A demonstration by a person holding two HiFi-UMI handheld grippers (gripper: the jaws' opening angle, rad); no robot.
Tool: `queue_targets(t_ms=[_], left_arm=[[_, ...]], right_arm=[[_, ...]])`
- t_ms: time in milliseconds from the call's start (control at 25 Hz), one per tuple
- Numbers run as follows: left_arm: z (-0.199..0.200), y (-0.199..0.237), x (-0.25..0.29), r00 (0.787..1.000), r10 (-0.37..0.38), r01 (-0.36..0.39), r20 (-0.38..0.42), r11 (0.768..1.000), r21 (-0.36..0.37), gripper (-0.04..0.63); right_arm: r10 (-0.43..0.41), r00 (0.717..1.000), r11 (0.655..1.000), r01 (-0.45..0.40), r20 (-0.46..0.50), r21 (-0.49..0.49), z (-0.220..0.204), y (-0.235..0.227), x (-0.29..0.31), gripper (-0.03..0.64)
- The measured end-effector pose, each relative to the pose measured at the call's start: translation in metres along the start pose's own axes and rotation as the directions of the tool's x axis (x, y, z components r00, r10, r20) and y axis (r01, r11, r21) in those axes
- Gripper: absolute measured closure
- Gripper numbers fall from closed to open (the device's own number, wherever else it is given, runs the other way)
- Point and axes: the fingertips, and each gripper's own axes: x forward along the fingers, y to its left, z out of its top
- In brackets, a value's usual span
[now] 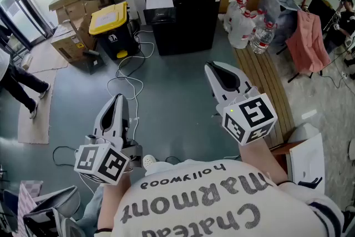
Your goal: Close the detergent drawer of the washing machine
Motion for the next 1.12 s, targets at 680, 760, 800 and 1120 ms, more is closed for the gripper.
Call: queue_targets(t_ms=[680,760,800,1120], left_arm=[[-0.016,0.017,0.013,0.999,0.03,-0.031,-0.024,0.999,-0.044,0.588],[-0.016,0.024,0.024,0.999,0.021,-0.022,-0.027,0.998,-0.052,0.588],[-0.016,0.028,0.029,0.999,0.016,-0.018,-0.028,0.998,-0.056,0.588],[-0.003,0.078,0.078,0.999,-0.014,0.01,-0.042,0.996,-0.091,0.588]], right_arm=[[0.031,0.998,0.995,-0.025,-0.06,0.092,-0.031,-0.008,0.021,0.588],[0.024,0.997,0.994,-0.016,-0.073,0.109,-0.037,-0.011,0.029,0.588],[0.02,0.997,0.993,-0.011,-0.08,0.113,-0.039,-0.012,0.034,0.588],[-0.002,0.993,0.992,0.017,-0.116,0.127,-0.044,-0.024,0.099,0.588]])
